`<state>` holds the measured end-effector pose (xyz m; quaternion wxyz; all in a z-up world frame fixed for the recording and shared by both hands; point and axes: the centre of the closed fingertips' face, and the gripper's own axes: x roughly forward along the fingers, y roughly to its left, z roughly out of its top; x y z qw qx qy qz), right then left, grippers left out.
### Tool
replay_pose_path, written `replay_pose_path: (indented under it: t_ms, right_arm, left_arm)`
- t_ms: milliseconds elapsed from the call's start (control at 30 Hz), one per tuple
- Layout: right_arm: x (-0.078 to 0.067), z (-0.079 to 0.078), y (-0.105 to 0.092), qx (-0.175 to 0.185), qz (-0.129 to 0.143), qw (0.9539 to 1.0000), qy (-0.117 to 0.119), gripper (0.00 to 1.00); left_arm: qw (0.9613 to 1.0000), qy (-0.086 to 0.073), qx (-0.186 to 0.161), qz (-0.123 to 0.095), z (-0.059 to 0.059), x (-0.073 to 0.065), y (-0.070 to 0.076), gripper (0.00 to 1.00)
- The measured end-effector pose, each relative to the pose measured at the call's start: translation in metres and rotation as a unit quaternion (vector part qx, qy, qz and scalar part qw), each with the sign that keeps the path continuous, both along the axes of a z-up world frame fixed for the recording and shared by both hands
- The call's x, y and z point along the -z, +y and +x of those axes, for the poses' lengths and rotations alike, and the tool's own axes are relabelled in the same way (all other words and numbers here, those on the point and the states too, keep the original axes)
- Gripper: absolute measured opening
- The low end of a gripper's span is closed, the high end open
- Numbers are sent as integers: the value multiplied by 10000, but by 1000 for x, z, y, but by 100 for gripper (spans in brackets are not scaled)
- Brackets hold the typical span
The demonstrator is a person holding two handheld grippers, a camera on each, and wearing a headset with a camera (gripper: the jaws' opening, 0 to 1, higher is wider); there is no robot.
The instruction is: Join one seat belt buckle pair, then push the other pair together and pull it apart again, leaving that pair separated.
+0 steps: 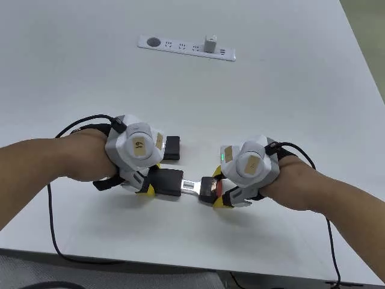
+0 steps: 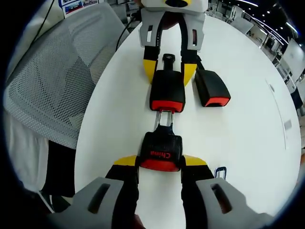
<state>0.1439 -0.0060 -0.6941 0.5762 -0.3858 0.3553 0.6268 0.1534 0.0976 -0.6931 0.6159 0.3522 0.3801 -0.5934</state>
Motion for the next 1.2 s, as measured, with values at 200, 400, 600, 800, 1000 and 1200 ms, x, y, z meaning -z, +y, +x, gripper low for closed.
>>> replay_pose_path:
  t_ms: [200,400,600,800,1000,1200]
  right_arm:
    - [-1,0,4,-28,30,10000,-4,32]
    - [-1,0,9,-17,83,10000,16,32]
    - [0,3,12,32,29,10000,35,32]
    - [0,3,12,57,-50,10000,47,31]
    - [0,3,14,-115,-157,9998,31,30]
    - [0,4,17,-167,-165,9997,3,30]
  left_arm:
    - [10000,0,1,19,0,-1,0,33]
    - [10000,-4,-9,4,-1,-1,-1,33]
    - [10000,-31,4,-1,0,0,-1,33]
    - [9999,-60,79,-17,-2,1,-1,32]
    - [9999,-76,96,21,-1,2,0,31]
    - [9999,-76,115,19,-1,2,1,31]
